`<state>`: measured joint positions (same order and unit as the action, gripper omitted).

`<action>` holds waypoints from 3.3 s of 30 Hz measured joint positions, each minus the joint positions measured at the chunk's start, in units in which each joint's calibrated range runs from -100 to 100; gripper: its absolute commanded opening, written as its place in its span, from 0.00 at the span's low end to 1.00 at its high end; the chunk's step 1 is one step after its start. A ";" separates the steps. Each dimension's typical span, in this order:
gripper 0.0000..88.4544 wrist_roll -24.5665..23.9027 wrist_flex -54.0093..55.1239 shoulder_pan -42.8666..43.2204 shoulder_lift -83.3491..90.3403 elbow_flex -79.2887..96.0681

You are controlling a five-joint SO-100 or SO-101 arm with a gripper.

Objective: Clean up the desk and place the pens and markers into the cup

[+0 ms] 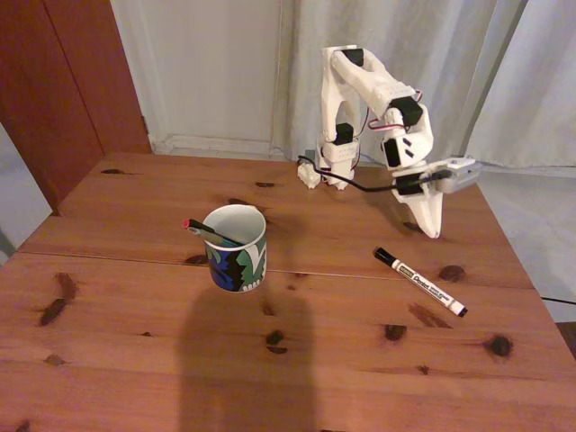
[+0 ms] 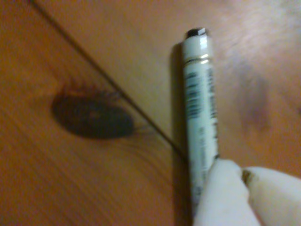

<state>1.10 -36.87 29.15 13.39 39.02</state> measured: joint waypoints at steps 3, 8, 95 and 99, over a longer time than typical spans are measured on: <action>0.04 -0.73 1.91 -0.07 -2.71 0.00; 0.16 -0.73 4.73 0.07 -7.37 -0.08; 0.01 -1.17 27.37 -39.75 13.22 13.67; 0.01 -1.17 27.37 -43.12 13.22 13.67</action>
<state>-0.07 -9.50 -13.97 26.61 52.70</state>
